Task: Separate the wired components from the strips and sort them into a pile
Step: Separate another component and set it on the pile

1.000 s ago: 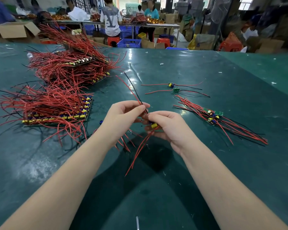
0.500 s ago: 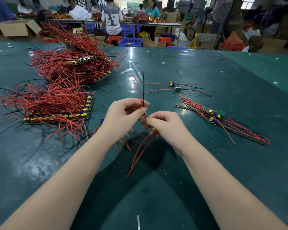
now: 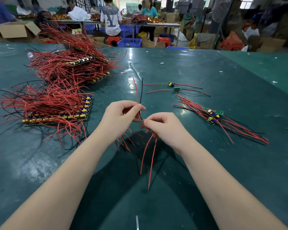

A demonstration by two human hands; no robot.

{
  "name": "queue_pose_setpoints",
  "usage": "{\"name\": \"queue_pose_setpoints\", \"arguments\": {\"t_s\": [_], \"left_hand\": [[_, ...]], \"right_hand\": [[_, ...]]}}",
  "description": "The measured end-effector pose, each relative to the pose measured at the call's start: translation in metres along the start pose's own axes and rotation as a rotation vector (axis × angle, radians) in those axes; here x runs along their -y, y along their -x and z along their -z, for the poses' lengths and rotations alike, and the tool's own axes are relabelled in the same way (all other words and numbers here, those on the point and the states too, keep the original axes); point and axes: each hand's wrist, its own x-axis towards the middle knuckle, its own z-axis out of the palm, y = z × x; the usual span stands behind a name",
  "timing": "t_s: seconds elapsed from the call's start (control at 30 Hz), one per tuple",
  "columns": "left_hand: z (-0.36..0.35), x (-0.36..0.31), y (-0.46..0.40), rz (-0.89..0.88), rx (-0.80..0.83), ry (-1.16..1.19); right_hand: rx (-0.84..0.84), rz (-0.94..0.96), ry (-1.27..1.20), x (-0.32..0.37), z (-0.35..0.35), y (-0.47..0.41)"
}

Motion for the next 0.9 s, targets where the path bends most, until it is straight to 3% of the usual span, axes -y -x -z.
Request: {"name": "queue_pose_setpoints", "arguments": {"t_s": [0.17,0.33,0.47,0.63,0.9], "left_hand": [[0.000,-0.001,0.000,0.014,0.081,-0.089],[0.009,-0.005,-0.001,0.210,0.144,0.469],[0.011,-0.007,-0.001,0.258,0.088,0.609],[0.007,-0.007,0.000,0.167,-0.042,0.516],[0.013,-0.006,-0.004,0.205,-0.113,0.733]], "right_hand": [[-0.088,0.044,0.215,-0.003,-0.003,-0.001],[-0.017,0.007,-0.026,0.002,0.004,-0.002],[0.052,-0.042,-0.182,0.004,0.007,-0.001],[0.024,0.037,-0.115,0.006,0.005,0.001],[0.025,0.099,-0.165,0.007,0.007,0.002]]}}
